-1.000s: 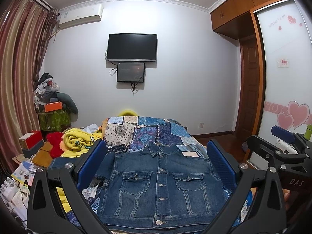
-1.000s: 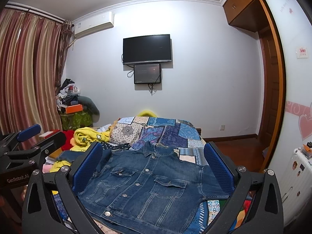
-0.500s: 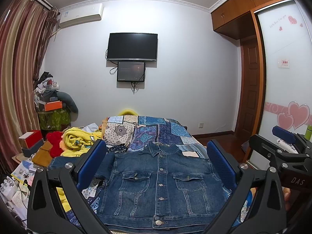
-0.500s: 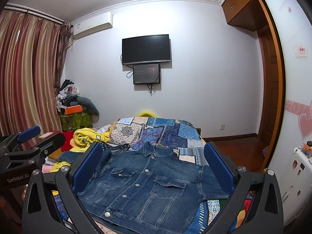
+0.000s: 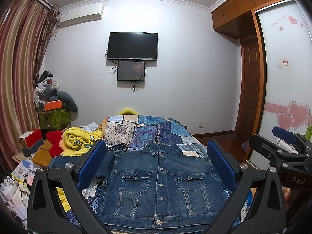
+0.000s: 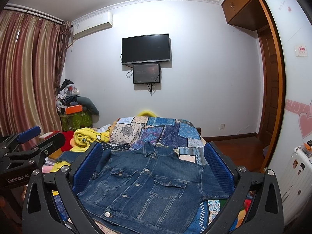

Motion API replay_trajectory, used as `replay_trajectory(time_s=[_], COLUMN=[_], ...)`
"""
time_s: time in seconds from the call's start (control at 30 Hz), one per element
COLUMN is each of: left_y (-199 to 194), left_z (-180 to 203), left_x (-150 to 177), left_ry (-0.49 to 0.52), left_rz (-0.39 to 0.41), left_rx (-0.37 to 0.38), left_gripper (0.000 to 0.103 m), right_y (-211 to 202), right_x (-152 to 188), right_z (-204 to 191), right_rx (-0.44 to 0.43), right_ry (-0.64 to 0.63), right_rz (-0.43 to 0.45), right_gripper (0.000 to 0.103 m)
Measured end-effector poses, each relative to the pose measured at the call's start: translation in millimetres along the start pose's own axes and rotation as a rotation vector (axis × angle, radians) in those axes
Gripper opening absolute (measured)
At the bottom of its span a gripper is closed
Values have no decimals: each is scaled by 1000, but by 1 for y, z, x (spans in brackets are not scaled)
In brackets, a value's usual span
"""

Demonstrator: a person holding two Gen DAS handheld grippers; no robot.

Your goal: Fold large clothes

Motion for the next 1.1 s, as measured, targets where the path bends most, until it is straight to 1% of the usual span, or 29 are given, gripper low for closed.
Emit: replay_trajectory(time_s=[0.37, 0.57, 0.73, 0.87, 0.97, 1.03, 1.1], left_y=[13, 29, 56, 86, 116, 138, 154], left_z=[-5, -12, -26, -43, -63, -82, -100], left_x=[1, 2, 4, 8, 15, 22, 30], left_ry=[-13, -30, -50, -76, -113, -147, -170], left_rz=[-23, -50, -89, -131, -182, -213, -227], left_rx=[0, -5, -12, -43, -63, -78, -94], left_gripper=[103, 103, 103, 103, 103, 103, 103], right_y=[9, 22, 43, 68, 90, 108, 122], right_x=[-1, 2, 6, 11, 18, 25, 32], right_z=[-2, -4, -5, -4, -3, -1, 1], right_rx=[4, 4, 6, 10, 14, 7, 0], right_ry=[-3, -5, -6, -8, -7, -4, -3], right_rz=[-19, -48, -88, -136, -183, -232, -277], right_gripper=[103, 103, 103, 103, 103, 103, 103])
Point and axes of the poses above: each gripper's, at about its wrist camera, not at the fingertips, and y roughly the way its jaws point, z to its right, x to its underside, the point moved 5 cm from there along y, roughly the way its jaws point, and after that the axes turned 5 degrees about -z, right-handed, at the moved point
